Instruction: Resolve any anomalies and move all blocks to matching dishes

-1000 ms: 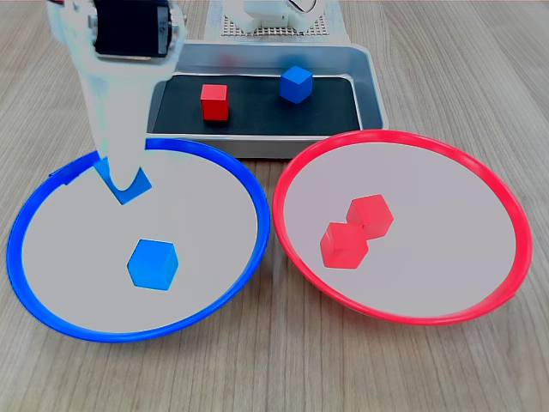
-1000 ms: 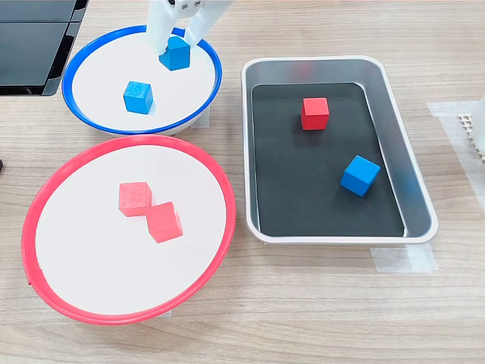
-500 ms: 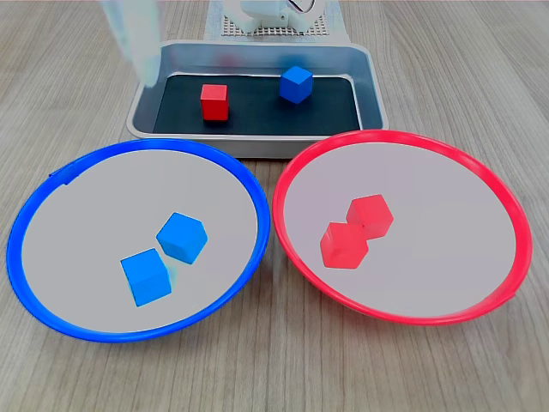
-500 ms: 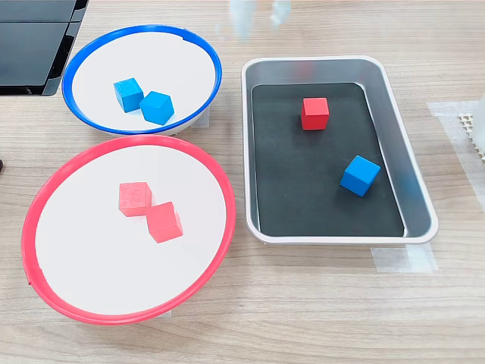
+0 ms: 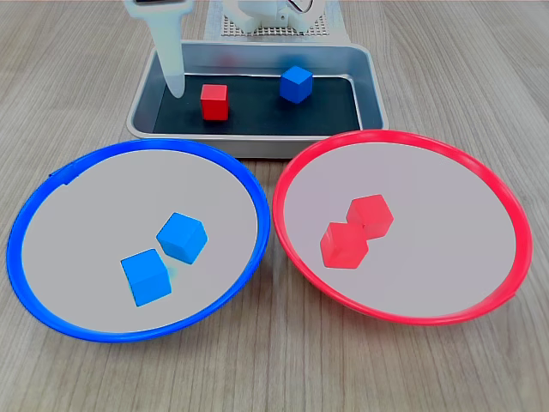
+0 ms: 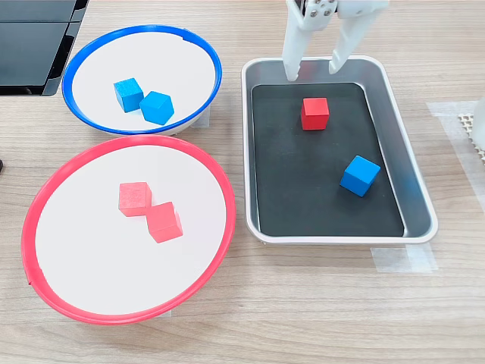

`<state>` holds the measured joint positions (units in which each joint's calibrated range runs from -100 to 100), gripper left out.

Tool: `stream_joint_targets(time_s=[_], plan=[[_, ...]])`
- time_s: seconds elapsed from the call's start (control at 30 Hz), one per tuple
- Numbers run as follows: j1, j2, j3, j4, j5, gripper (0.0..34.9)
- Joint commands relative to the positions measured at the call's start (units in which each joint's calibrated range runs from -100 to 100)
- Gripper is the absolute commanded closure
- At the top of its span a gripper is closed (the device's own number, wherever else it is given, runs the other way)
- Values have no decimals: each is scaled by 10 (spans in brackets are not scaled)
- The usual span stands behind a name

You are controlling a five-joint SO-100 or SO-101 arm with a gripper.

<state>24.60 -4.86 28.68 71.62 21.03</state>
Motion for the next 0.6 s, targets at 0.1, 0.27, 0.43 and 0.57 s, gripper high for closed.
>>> stream_joint_targets(time_s=[0.1,0.27,0.43,0.57], plan=[[-28,5,9,-10,-69,165],[-39,11,44,-15,-74,183],[-55,17,56,-22,-82,193],[-78,29,51,-33,-90,209]])
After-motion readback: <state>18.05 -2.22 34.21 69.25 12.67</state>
